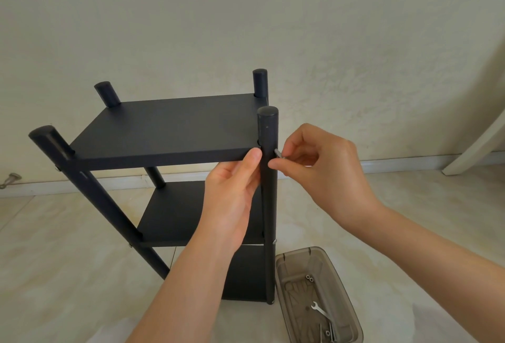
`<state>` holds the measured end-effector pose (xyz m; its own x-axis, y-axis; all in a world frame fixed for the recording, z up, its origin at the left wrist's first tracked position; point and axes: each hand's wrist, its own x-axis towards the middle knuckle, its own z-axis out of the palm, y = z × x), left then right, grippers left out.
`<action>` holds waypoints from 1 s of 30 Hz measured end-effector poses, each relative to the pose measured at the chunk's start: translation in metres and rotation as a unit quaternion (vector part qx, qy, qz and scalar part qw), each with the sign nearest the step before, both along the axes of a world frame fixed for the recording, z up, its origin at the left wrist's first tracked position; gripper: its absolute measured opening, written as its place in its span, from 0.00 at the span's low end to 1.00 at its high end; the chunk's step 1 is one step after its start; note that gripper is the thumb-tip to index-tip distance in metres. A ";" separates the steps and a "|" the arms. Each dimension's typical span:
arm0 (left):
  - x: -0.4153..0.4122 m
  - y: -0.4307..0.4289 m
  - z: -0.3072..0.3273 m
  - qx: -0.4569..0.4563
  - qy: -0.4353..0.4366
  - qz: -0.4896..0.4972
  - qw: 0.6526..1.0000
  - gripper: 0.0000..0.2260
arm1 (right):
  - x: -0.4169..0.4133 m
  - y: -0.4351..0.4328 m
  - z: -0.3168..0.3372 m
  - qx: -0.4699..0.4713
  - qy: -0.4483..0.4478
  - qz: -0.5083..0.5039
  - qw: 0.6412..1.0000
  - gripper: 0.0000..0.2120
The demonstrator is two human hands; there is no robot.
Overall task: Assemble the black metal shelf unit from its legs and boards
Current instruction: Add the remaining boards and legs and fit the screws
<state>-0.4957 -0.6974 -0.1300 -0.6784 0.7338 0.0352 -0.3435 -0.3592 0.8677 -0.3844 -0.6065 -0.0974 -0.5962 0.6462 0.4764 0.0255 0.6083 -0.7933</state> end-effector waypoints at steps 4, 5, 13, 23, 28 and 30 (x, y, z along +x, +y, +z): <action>-0.001 0.000 0.000 -0.002 0.002 -0.002 1.000 0.13 | -0.001 0.000 0.001 -0.017 -0.001 0.008 1.000 0.13; -0.001 0.000 0.000 -0.003 0.002 -0.002 1.000 0.13 | -0.001 0.000 0.001 -0.028 -0.001 0.012 1.000 0.12; 0.000 0.000 -0.001 -0.009 0.012 -0.006 1.000 0.16 | 0.001 0.003 0.007 -0.087 -0.002 0.037 0.995 0.07; -0.002 0.001 -0.002 -0.030 0.026 0.008 0.999 0.18 | -0.004 0.002 0.011 -0.059 -0.034 0.022 0.997 0.09; -0.001 0.000 -0.003 -0.025 0.021 0.006 0.999 0.16 | -0.002 0.003 0.010 -0.035 -0.044 0.002 0.998 0.09; -0.001 0.000 -0.002 -0.020 0.014 0.007 1.000 0.15 | 0.000 0.004 0.011 -0.026 -0.055 0.001 0.998 0.09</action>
<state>-0.4963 -0.6977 -0.1324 -0.6884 0.7248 0.0261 -0.3129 -0.3293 0.8909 -0.3841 -0.6025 -0.0864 -0.6442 0.6670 0.3744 0.1121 0.5666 -0.8163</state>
